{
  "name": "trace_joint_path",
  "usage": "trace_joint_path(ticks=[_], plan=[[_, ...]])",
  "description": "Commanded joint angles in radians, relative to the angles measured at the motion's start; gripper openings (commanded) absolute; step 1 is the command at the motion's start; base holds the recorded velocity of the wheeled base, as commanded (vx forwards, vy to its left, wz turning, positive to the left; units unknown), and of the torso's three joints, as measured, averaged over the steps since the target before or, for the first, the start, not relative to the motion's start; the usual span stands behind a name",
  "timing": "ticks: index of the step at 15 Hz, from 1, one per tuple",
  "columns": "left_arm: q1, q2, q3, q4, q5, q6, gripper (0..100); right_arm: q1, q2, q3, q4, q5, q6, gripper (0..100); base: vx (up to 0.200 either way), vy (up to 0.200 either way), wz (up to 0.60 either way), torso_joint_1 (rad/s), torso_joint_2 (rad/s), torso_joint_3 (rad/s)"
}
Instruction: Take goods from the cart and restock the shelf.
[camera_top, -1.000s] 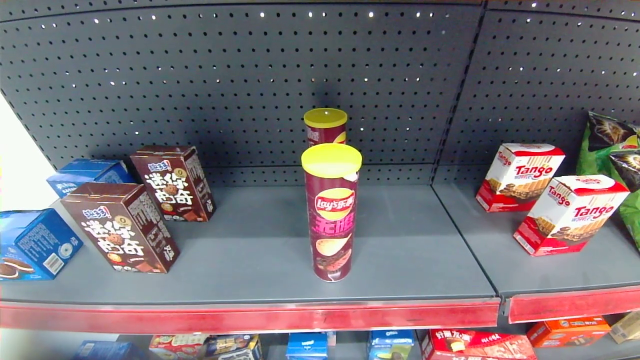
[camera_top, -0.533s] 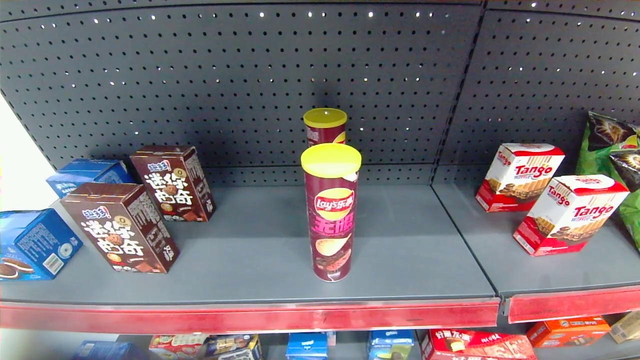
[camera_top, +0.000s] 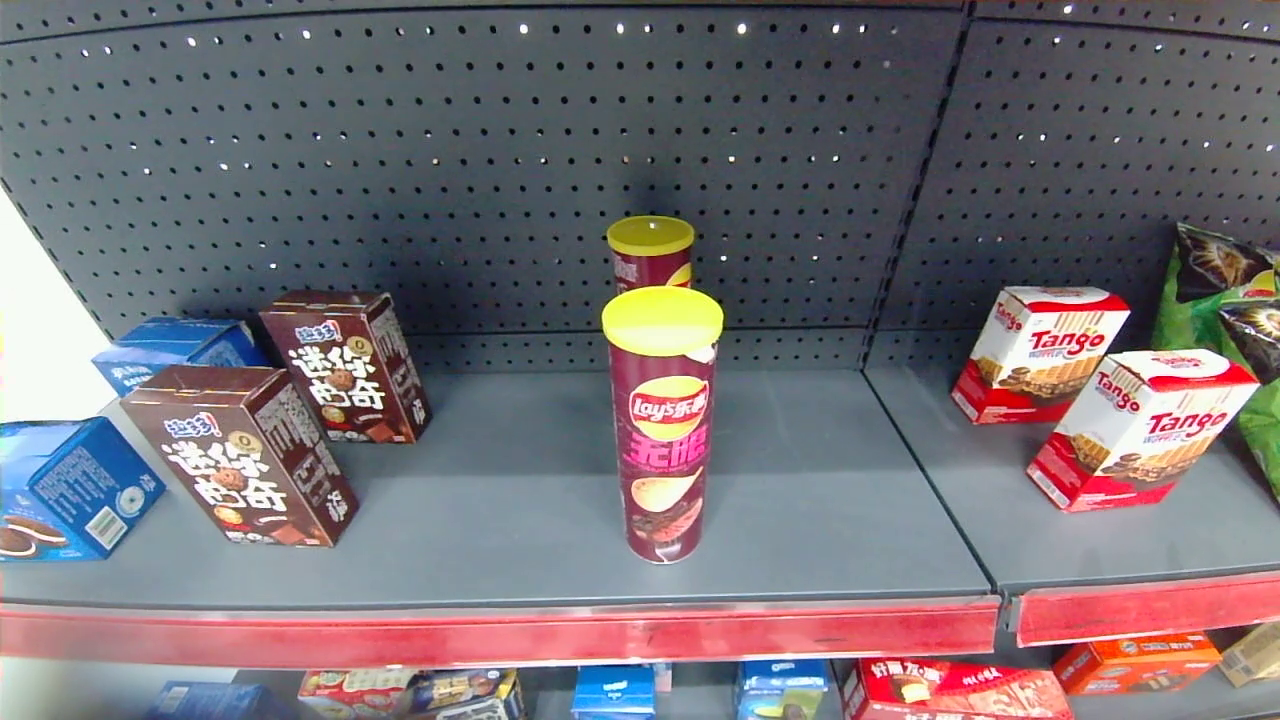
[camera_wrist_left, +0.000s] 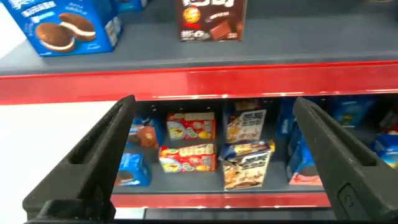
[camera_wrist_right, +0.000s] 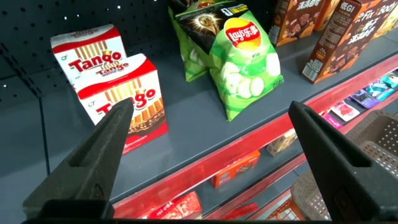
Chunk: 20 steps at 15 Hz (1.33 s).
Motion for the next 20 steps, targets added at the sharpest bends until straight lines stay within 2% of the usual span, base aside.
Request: trace_joint_path(ticks=[1, 2, 3, 4, 5, 6, 13, 15, 17, 19, 20], plan=[[-0.001, 0.003, 0.004, 0.002, 0.146, 0.014, 100, -0.003, 0.000, 0.004, -0.001, 0.002, 0.000, 100, 0.000, 0.000, 0.00, 0.000, 0.00, 0.000], [-0.002, 0.004, 0.002, 0.011, 0.195, 0.003, 100, -0.012, 0.000, 0.006, -0.001, 0.002, 0.000, 100, 0.000, 0.000, 0.00, 0.000, 0.00, 0.000], [-0.002, 0.004, 0.002, 0.016, 0.186, -0.009, 100, -0.012, 0.002, 0.008, -0.001, 0.002, 0.000, 100, 0.000, 0.000, 0.00, 0.000, 0.00, 0.000], [-0.057, -0.026, 0.005, 0.019, 0.089, -0.025, 100, -0.012, 0.008, 0.006, -0.001, 0.002, 0.000, 100, 0.000, 0.000, 0.00, 0.000, 0.00, 0.000], [-0.053, -0.075, 0.005, 0.060, -0.020, -0.041, 100, -0.012, 0.011, 0.006, -0.001, 0.002, 0.000, 100, 0.000, 0.000, 0.00, 0.000, 0.00, 0.000], [-0.048, -0.075, 0.001, 0.074, -0.035, -0.020, 100, -0.011, 0.011, 0.006, -0.001, 0.002, 0.000, 100, 0.000, 0.000, 0.00, 0.000, 0.00, 0.000], [-0.048, -0.075, 0.004, 0.065, -0.032, -0.023, 100, -0.014, -0.014, 0.004, -0.001, 0.002, 0.000, 100, 0.000, 0.000, 0.00, 0.000, 0.00, 0.000], [-0.048, -0.075, 0.004, 0.065, -0.032, -0.023, 100, -0.029, -0.077, 0.057, -0.001, 0.002, 0.001, 100, 0.000, 0.000, 0.00, 0.000, 0.00, 0.000], [-0.047, -0.075, 0.004, 0.065, -0.030, -0.025, 100, -0.090, -0.178, 0.155, 0.010, 0.000, 0.000, 100, 0.000, 0.000, 0.00, 0.000, 0.00, 0.000], [-0.047, -0.075, 0.004, 0.065, -0.030, -0.023, 100, -0.189, -0.265, 0.261, 0.012, -0.002, 0.000, 100, 0.000, 0.000, 0.00, 0.000, 0.00, 0.000], [-0.047, -0.075, 0.005, 0.063, -0.030, -0.023, 100, -0.276, -0.333, 0.340, 0.012, 0.002, 0.000, 100, 0.000, 0.000, 0.00, 0.000, 0.00, 0.000]])
